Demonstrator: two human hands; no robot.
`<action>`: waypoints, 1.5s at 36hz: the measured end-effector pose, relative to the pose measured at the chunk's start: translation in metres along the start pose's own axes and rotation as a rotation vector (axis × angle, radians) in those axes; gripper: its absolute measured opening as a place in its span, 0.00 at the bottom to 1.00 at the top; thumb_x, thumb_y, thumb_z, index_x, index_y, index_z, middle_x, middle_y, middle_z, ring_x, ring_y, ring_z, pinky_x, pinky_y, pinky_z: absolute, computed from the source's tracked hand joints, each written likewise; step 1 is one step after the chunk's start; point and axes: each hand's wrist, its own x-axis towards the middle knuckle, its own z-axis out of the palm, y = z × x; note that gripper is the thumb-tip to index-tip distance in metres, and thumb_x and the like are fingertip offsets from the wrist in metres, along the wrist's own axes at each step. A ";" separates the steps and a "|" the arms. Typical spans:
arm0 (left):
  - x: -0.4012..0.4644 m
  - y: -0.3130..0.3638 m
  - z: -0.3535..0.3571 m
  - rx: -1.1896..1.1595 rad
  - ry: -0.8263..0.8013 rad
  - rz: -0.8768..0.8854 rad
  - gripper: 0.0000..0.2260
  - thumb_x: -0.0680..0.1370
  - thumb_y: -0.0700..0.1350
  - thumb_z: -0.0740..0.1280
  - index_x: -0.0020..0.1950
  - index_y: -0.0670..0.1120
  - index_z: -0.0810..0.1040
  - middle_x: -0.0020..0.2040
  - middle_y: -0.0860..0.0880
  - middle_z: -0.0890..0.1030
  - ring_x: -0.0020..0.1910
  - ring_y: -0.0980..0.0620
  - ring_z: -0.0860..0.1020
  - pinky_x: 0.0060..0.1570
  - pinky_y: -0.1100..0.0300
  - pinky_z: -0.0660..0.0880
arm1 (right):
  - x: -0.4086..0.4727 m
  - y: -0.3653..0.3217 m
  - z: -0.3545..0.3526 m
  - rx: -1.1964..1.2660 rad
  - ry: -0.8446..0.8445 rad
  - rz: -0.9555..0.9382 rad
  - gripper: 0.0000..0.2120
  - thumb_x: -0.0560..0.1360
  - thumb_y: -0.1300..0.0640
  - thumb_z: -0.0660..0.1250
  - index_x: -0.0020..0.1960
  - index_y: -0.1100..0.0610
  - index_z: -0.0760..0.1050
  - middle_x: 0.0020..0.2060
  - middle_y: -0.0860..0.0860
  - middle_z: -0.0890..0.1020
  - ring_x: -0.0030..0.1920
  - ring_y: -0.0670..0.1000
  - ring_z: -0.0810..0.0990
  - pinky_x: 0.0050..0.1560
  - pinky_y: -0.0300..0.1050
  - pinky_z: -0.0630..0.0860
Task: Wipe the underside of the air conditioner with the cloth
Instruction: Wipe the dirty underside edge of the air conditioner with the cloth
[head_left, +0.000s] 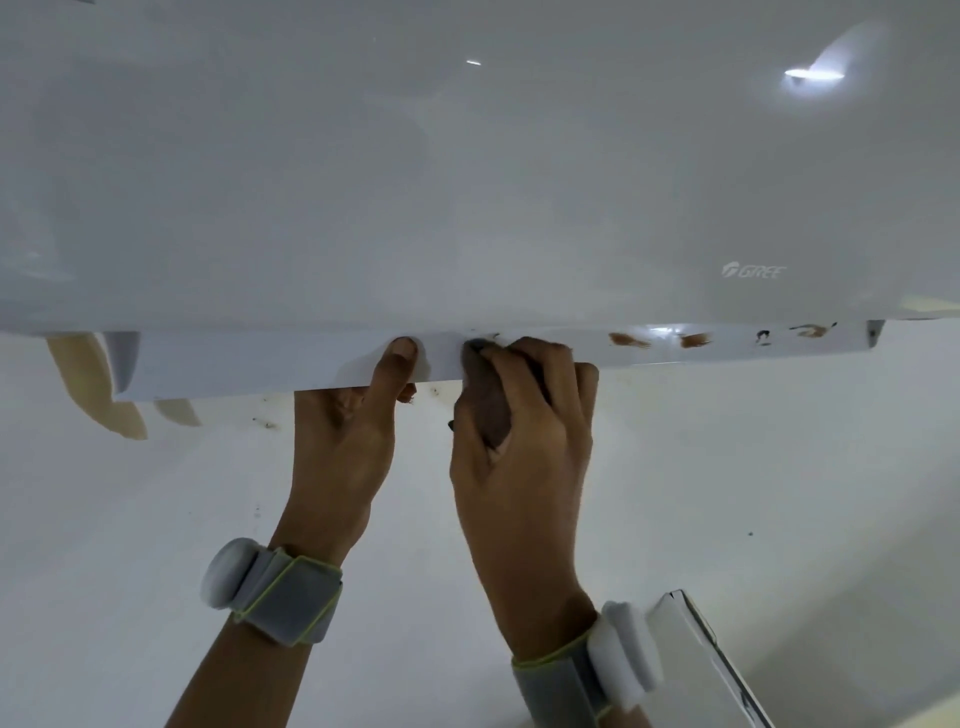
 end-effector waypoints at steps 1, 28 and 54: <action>0.000 0.000 0.000 -0.003 -0.001 0.002 0.13 0.82 0.42 0.71 0.48 0.62 0.82 0.41 0.60 0.83 0.40 0.55 0.80 0.53 0.54 0.79 | -0.002 0.006 -0.004 0.006 -0.016 -0.006 0.14 0.79 0.63 0.75 0.64 0.59 0.85 0.62 0.51 0.82 0.62 0.55 0.76 0.59 0.57 0.82; 0.002 -0.002 -0.003 0.011 0.000 0.003 0.12 0.81 0.44 0.72 0.47 0.63 0.83 0.42 0.57 0.84 0.41 0.52 0.81 0.53 0.49 0.80 | -0.001 0.003 0.001 0.005 0.031 -0.027 0.12 0.79 0.62 0.75 0.62 0.60 0.86 0.59 0.54 0.84 0.60 0.55 0.76 0.59 0.54 0.81; 0.014 -0.008 0.014 0.051 -0.061 0.002 0.16 0.79 0.44 0.69 0.40 0.67 0.81 0.38 0.60 0.81 0.37 0.53 0.77 0.49 0.45 0.75 | 0.014 0.044 -0.004 -0.006 0.189 0.036 0.12 0.79 0.65 0.74 0.62 0.62 0.86 0.58 0.56 0.84 0.58 0.57 0.77 0.58 0.54 0.80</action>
